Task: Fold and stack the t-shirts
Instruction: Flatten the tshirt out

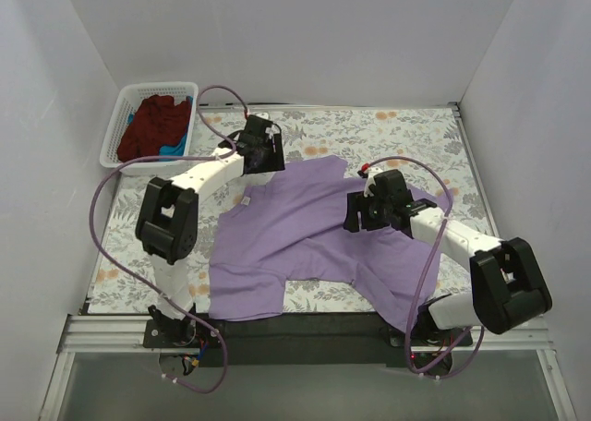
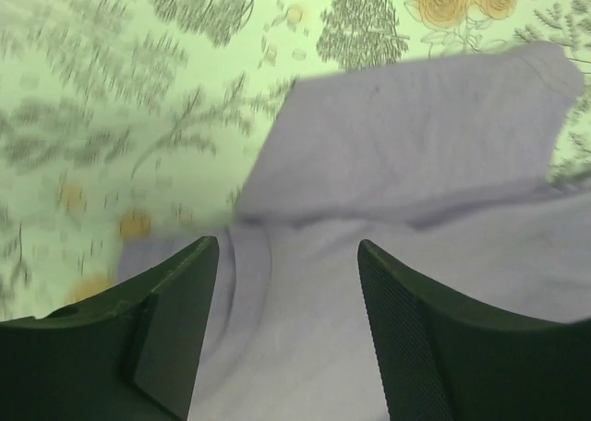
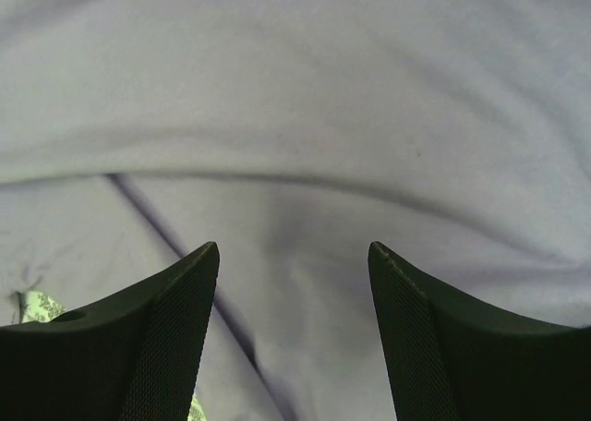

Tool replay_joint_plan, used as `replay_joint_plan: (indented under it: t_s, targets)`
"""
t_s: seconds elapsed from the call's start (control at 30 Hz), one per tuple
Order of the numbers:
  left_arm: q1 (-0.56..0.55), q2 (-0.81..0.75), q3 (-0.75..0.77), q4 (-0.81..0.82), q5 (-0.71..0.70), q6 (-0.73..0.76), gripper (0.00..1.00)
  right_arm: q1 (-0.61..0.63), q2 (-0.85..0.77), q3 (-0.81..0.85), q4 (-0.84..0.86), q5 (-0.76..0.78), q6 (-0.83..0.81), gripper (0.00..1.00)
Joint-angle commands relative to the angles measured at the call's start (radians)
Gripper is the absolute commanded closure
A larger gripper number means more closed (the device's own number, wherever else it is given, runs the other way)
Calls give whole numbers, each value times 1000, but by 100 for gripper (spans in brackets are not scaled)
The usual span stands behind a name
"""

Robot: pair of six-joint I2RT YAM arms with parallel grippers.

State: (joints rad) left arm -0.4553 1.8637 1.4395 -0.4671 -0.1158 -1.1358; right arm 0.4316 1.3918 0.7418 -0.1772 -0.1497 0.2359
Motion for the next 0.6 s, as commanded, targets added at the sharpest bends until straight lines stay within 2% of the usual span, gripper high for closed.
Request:
replay_joint_plan:
  t_s: [0.0, 0.17, 0.27, 0.47, 0.57]
  targets:
    - [1, 130, 128, 125, -6, 215, 37, 15, -72, -38, 38, -8, 2, 27]
    - [1, 256, 229, 208, 93, 359, 34, 19, -140, -90, 44, -30, 6, 27]
    - [1, 322, 278, 217, 154, 395, 34, 18, -160, -104, 44, -62, 10, 27]
    - [1, 408, 331, 202, 215, 413, 40, 18, -171, -128, 41, -93, 23, 27]
    - [1, 425, 334, 176, 241, 407, 47, 18, -178, -134, 39, -96, 23, 27]
